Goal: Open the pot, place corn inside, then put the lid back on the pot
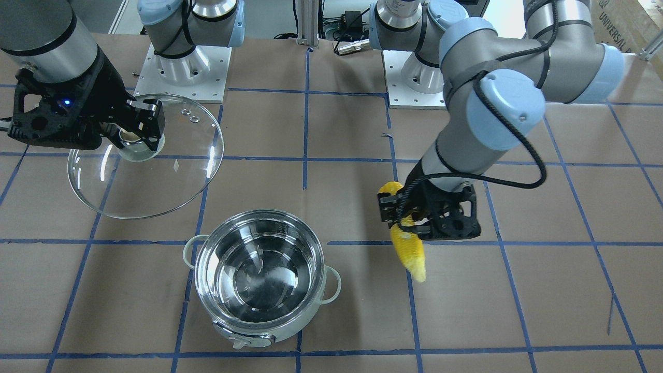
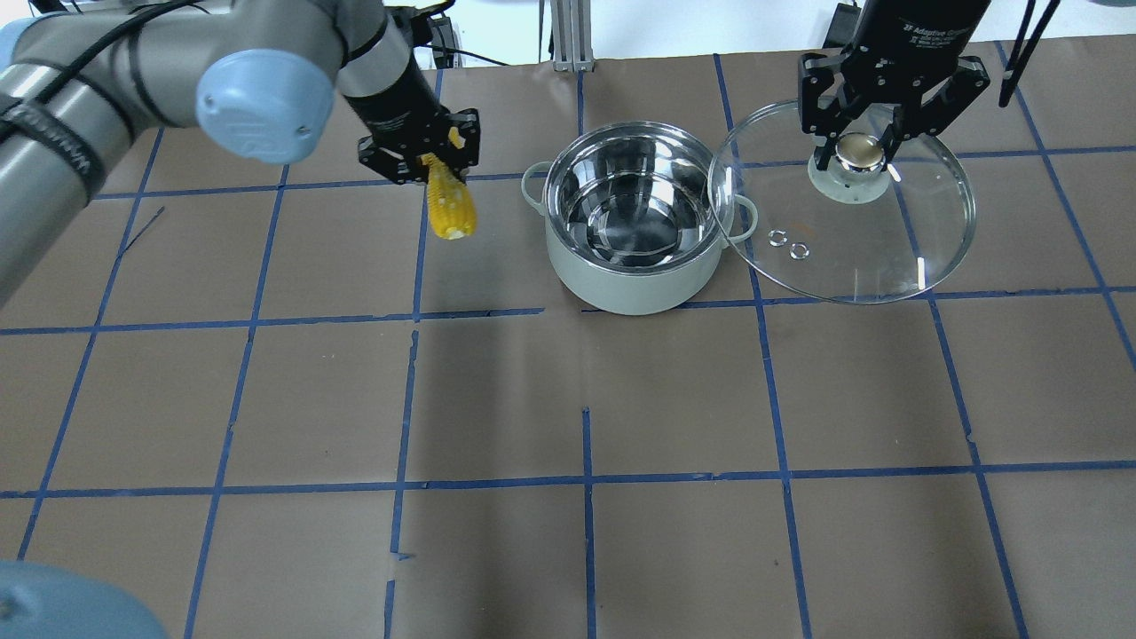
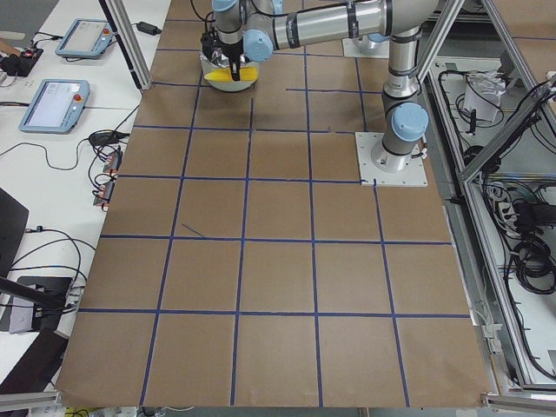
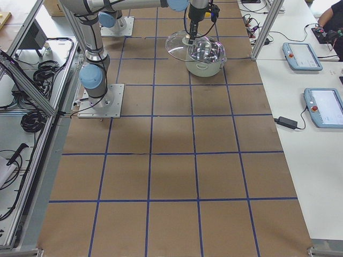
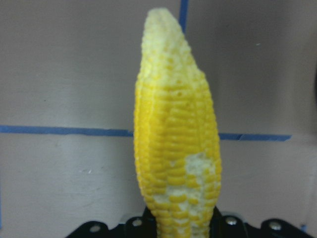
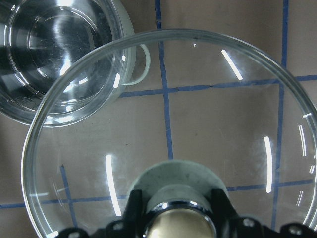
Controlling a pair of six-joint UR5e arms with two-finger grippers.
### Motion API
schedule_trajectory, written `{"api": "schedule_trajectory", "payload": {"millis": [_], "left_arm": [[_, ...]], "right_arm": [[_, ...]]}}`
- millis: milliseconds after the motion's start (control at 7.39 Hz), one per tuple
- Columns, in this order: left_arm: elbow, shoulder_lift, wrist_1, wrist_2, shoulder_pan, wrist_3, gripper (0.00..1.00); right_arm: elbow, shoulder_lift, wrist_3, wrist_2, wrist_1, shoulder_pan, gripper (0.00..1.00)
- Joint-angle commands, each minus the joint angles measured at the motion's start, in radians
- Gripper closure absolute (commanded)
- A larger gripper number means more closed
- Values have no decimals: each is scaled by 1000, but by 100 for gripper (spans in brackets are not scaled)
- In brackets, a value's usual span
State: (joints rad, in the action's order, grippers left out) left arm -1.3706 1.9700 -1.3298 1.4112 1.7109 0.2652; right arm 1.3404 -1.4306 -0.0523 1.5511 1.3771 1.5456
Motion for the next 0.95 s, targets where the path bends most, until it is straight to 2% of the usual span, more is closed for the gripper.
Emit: {"api": "schedule_trajectory", "payload": {"millis": [0,135,677,812], "left_arm": [[263,197,-8,6,142,159,97],[312,237,-18,9,179,161,97],[314,302,-2,20,219,170,97],[314,309,-3,20,219,170,97]], "right_arm": [[6,-1,0,0,8,1,61],[9,-1,-1,0,16,2,61],[16,-11,-3,-2,16,5,62],[55,-28,-3,0,40,2,62]]}}
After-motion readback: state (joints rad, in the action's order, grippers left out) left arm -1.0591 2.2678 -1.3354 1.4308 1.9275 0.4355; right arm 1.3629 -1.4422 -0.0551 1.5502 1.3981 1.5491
